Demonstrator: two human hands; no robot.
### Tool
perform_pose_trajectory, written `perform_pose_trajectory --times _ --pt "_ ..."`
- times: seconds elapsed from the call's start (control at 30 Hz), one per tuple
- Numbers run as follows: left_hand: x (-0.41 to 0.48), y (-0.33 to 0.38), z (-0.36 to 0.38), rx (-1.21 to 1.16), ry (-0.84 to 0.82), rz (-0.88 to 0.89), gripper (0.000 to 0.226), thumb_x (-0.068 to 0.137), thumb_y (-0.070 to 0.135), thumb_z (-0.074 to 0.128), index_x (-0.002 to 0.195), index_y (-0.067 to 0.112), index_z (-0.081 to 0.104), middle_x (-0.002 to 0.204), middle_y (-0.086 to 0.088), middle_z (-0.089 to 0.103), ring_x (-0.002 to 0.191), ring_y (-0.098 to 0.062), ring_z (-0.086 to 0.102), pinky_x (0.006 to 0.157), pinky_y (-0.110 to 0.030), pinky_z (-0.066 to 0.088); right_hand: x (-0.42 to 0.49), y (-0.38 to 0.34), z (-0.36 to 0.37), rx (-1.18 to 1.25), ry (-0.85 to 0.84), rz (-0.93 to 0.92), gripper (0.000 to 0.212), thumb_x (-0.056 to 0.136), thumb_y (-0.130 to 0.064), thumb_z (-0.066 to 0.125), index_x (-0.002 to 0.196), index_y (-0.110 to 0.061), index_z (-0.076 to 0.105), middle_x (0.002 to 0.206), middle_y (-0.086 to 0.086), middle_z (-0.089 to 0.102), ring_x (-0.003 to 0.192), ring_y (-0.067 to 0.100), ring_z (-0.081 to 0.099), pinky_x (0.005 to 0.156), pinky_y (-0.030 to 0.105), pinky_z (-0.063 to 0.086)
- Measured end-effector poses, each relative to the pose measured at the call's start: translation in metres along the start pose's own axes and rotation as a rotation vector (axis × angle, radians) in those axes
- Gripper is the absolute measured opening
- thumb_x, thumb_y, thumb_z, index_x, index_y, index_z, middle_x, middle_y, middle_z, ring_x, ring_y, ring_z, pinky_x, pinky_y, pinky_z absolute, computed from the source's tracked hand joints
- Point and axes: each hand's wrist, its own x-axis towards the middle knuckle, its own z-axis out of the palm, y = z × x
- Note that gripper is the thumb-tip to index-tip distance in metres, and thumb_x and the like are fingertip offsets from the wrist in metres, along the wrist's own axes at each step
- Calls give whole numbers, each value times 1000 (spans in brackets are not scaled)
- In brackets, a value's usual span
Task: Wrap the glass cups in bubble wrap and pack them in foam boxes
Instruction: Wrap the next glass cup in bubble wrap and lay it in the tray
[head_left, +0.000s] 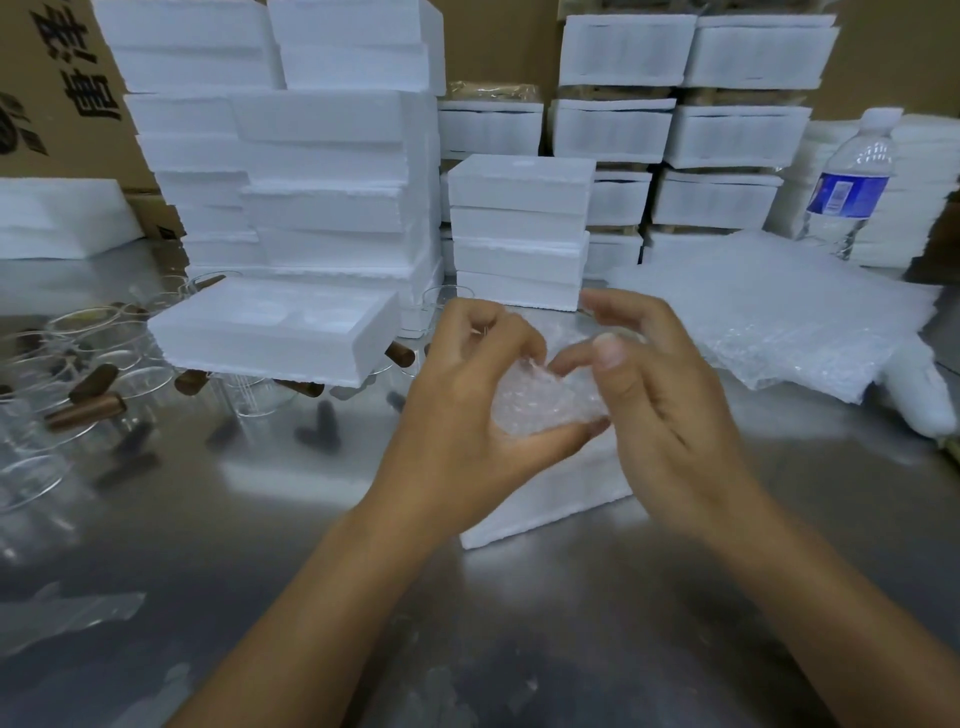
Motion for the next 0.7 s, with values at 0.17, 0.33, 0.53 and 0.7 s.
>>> perform_pose_trajectory --times 0.17,0.33,0.53,0.7 --pt "7 0 -5 -99 174 -207 35 64 58 68 76 40 40 89 12 43 81 9 45 70 -3 33 9 11 -8 102 170 132 5 90 -36 56 93 -38 58 104 -15 59 98 -7 54 87 8 37" --pt "6 3 -5 -266 81 -277 35 61 56 70 76 47 40 98 -2 51 87 -19 55 77 -35 49 14 13 -13 342 96 367 8 89 -33 58 90 -30 65 76 -12 62 66 3 57 67 18 48" --pt "4 2 -7 -376 -31 -316 41 62 55 71 90 46 42 111 3 52 105 -14 57 87 -35 51 17 12 -15 651 34 550 18 92 -18 55 79 -14 68 65 0 58 52 9 49 53 19 47" --pt "6 -1 -5 -499 -1 -493 39 80 70 51 110 48 40 124 24 44 98 26 46 82 -12 40 20 13 -19 777 186 677 18 91 -15 58 73 -12 61 55 -3 54 45 7 51 49 17 48"
